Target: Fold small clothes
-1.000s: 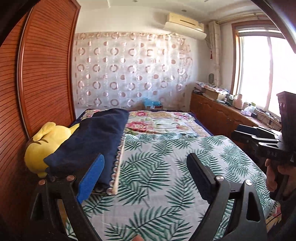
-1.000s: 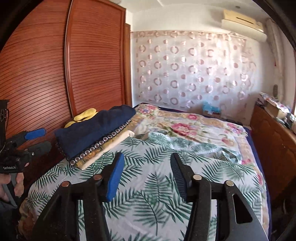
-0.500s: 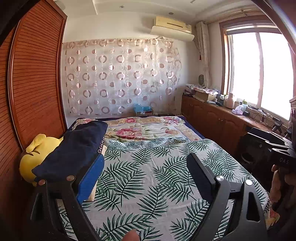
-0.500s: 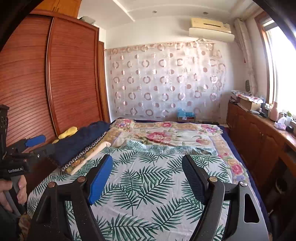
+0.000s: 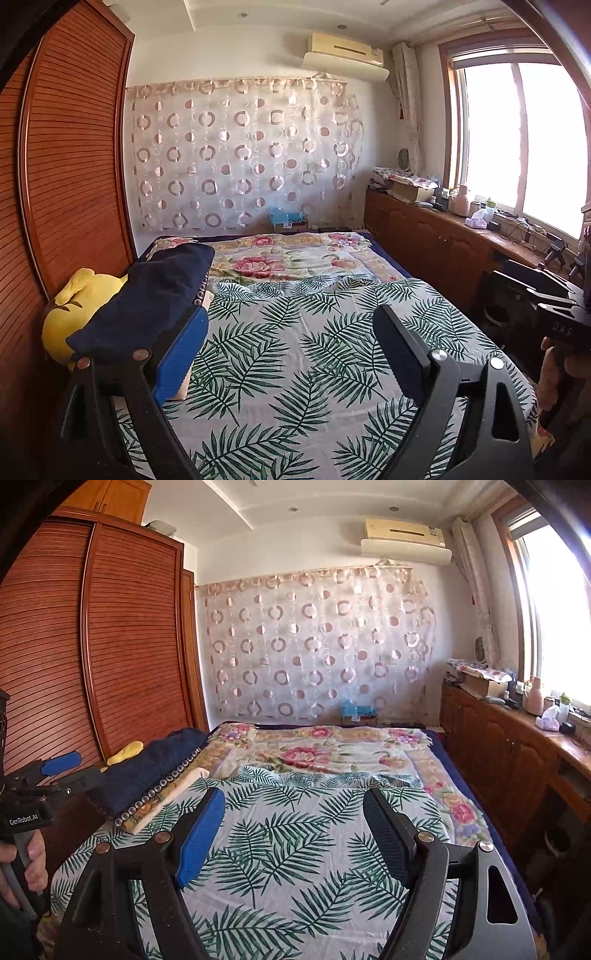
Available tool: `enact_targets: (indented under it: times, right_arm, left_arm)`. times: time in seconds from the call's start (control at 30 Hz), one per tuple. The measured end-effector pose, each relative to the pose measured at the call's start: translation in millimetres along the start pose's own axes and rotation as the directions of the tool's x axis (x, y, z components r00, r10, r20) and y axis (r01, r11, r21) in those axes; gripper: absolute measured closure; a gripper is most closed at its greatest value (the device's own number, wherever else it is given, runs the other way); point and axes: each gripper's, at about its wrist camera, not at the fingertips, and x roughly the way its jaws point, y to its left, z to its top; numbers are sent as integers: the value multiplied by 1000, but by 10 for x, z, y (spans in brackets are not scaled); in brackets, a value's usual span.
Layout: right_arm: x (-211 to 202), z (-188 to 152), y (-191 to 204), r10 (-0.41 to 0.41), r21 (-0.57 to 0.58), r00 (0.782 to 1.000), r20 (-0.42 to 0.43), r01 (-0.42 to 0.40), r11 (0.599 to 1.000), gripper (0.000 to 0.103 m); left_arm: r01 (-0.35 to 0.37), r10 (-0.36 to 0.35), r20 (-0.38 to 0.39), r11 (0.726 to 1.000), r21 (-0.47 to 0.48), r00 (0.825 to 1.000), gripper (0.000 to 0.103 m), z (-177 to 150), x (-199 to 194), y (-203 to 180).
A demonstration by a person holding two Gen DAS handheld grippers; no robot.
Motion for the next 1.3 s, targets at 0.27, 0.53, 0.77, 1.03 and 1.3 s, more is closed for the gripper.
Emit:
enact_targets:
  times: [0.27,0.53,0.77,1.03,1.3]
  right_arm:
    - [0,53,-70,-10,4,1000,-3,10,1000,24]
    - [-28,58,-160,-7,5,1000,-5,7,1000,24]
    - [-29,66,-207,-7,-1,1000,-10,7,1000,24]
    - [-16,78,-297,-5,-1,1000,-19,5,1000,24]
    - [-25,63,-351,0,2,1000,-16,0,1000,24]
  left_arm:
    - [-3,3,2,1000,0,1000,12,3,1,2]
    - [-8,8,5,1000,-8,1000,12,20,-10,16]
    - [-14,14,8,1000,-11,1000,12,29,-31,52]
    - [-22,23,10,1000,-19,1000,12,7,-65,73]
    - [-27,28,13,999,-17,1000,12,8,-72,77]
